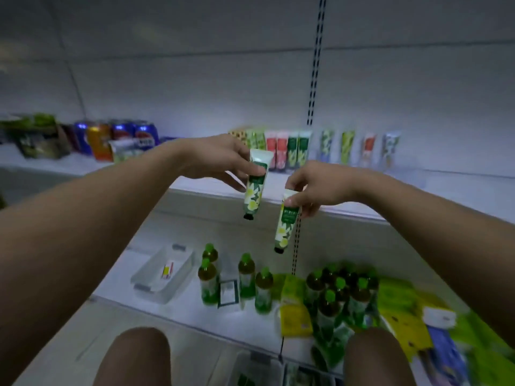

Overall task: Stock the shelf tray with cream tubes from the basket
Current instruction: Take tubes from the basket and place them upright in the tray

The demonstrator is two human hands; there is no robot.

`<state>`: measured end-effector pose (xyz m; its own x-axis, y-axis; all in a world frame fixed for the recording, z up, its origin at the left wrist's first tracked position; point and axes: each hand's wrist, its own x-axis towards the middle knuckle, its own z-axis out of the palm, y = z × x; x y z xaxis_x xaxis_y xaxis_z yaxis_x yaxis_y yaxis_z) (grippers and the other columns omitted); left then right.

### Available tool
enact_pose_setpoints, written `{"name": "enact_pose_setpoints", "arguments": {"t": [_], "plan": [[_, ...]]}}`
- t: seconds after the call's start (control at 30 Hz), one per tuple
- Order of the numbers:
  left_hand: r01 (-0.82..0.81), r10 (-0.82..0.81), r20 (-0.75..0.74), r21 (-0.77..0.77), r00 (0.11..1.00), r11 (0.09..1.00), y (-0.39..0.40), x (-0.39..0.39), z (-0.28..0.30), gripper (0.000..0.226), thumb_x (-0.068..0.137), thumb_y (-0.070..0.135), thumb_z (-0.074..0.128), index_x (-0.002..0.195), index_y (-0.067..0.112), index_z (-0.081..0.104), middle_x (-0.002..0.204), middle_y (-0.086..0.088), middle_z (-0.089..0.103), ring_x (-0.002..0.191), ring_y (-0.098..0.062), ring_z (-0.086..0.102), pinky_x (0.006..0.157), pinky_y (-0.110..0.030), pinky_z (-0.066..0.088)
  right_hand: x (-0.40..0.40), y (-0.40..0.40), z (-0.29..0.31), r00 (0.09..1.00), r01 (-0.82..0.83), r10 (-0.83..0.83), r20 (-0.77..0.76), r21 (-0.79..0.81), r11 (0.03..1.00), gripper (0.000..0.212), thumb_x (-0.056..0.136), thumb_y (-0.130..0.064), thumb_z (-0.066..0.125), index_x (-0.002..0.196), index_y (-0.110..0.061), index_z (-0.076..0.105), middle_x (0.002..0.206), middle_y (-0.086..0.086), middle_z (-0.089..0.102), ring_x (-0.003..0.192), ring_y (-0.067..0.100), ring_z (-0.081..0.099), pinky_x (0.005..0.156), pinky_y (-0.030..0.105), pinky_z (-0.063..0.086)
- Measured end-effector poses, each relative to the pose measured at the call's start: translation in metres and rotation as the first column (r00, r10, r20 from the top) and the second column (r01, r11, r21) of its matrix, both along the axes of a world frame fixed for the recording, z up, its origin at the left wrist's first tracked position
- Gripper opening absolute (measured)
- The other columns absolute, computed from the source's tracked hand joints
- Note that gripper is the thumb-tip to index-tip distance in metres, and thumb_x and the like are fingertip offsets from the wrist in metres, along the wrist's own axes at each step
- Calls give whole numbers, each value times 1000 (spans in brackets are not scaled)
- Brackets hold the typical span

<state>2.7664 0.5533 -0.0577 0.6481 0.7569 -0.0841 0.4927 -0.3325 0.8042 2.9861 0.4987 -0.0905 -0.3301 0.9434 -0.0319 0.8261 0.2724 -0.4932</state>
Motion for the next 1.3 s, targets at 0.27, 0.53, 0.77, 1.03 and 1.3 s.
{"name": "enact_pose_setpoints", "arguments": {"t": [0.27,0.53,0.77,1.03,1.3], "plan": [[-112,112,16,311,994,944,10,42,65,20,84,11,71,102,12,61,99,-12,69,84,-22,71,67,-25,59,19,8,72,986,121,-144,84,239,963,10,87,-15,71,90,-15,62,80,7,70,57,12,70,51,20,52],[-172,176,39,493,984,853,57,81,52,12,82,11,74,93,13,68,85,-1,68,63,-6,64,47,-8,45,40,56,77,965,227,-256,51,324,919,11,90,-9,65,101,-7,64,94,11,69,74,18,70,68,30,60],[-245,216,122,602,969,760,117,115,27,24,79,12,77,102,15,70,95,-3,69,78,-16,66,68,-25,54,61,110,57,934,293,-355,47,470,833,12,93,-8,61,104,-7,64,96,10,67,76,19,67,73,34,57],[-324,269,188,662,945,676,169,137,-6,28,75,16,81,101,20,71,94,0,66,84,-14,60,75,-28,50,64,159,44,924,305,-383,16,575,759,14,92,-7,61,106,-8,65,100,8,63,92,25,62,83,41,54],[-311,282,165,717,945,624,185,151,-24,34,77,16,78,111,16,70,110,-5,67,93,-17,61,84,-29,50,70,181,32,927,305,-376,0,585,751,18,92,-7,61,108,-12,62,102,3,57,92,21,60,86,39,54]]}}
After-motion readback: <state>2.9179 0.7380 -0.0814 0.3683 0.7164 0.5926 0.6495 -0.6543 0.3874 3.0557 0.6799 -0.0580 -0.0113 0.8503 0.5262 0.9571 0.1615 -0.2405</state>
